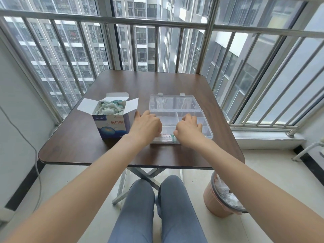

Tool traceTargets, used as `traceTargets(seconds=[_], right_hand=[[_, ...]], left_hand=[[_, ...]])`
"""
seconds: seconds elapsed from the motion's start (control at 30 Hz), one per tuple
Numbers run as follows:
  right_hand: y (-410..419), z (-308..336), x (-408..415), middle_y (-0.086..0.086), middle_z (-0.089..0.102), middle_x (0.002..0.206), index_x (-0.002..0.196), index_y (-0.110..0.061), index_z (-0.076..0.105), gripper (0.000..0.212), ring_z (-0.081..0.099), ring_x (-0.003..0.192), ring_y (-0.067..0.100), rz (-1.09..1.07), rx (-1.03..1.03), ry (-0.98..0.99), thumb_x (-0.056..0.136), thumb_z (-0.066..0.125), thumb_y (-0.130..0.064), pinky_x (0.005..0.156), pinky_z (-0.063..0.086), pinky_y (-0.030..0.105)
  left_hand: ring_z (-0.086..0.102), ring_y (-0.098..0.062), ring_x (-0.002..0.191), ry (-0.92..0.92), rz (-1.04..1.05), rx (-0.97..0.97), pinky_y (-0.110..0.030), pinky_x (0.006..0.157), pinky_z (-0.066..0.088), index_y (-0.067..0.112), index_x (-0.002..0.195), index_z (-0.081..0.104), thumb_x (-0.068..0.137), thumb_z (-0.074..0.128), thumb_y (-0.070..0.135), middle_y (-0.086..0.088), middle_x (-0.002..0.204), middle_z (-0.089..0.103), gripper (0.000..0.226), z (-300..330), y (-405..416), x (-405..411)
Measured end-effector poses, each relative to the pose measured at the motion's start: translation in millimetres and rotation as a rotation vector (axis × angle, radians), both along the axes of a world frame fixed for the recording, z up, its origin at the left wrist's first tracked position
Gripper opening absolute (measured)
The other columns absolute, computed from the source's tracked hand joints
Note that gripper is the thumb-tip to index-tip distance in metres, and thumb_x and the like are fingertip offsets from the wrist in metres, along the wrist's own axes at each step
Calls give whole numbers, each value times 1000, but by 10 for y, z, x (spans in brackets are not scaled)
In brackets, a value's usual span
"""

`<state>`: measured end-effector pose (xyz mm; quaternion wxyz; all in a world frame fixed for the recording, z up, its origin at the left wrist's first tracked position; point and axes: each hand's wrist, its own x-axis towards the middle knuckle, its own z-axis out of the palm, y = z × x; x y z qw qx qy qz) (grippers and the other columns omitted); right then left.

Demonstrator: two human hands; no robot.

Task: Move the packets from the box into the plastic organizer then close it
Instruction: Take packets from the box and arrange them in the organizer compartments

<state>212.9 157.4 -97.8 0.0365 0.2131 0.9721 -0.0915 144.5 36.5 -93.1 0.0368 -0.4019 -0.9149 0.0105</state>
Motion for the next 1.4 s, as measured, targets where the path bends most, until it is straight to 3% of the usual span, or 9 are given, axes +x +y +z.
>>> traceTargets(seconds=[0.13,0.3,0.47,0.53,0.63,0.73,0.9,1.17,1.4], right_hand=[[17,4,18,13,36,129,109,-5,62,29,28,121,30,-1,-35,24,95,39,-12,94,28,38],[-19,206,0,10,50,122,109,-15,67,28,38,121,29,52,-100,277,95,43,-16,95,34,39],[-277,438,-162,8,62,115,110,-10,67,27,53,112,22,201,-233,526,93,46,-9,92,34,24],[-425,520,-257,9,62,118,115,-8,64,29,54,112,22,266,-236,581,92,46,-6,91,33,21],[-627,616,-459,10,59,126,125,-7,58,34,52,118,23,352,-208,558,94,43,-6,96,33,24],[-780,643,-693,10,53,134,132,-7,52,38,47,125,24,410,-154,423,96,40,-8,100,31,27],[-896,557,-957,13,57,126,123,-6,59,32,51,118,30,418,-71,255,96,42,-10,97,41,38],[-988,455,-1067,12,61,99,93,-7,66,14,57,94,29,356,-91,446,87,55,-2,81,47,39],[-982,461,-1127,15,60,98,86,-1,70,12,56,93,29,383,-42,386,83,58,-2,80,45,35]], left_hand=[[45,-20,107,-42,6,132,-38,89,32,24,100,69,92,53,42,1,103,58,25,-10,-63,39],[49,-13,86,-63,-77,505,-25,69,33,19,94,67,92,55,34,7,84,54,19,116,-320,136],[59,-21,81,137,14,731,-32,60,46,17,95,65,84,62,20,6,81,62,12,233,-697,45],[55,-25,98,87,115,702,-40,76,49,15,109,61,82,65,17,0,97,63,28,269,-864,-143],[44,-29,121,-103,211,464,-38,101,35,11,135,45,79,72,36,-8,130,53,67,316,-1119,-457],[33,-25,134,-166,222,262,-36,109,28,16,144,32,77,67,53,-4,146,39,84,331,-1294,-631],[33,-21,134,-114,162,224,-36,107,31,24,143,39,82,62,53,5,148,36,71,332,-1328,-655],[38,-19,131,-118,175,284,-38,102,35,26,125,52,83,65,45,8,145,40,48,286,-1376,-663],[36,-18,133,-208,210,345,-40,103,36,25,117,58,80,70,39,8,149,36,41,256,-1352,-695]])
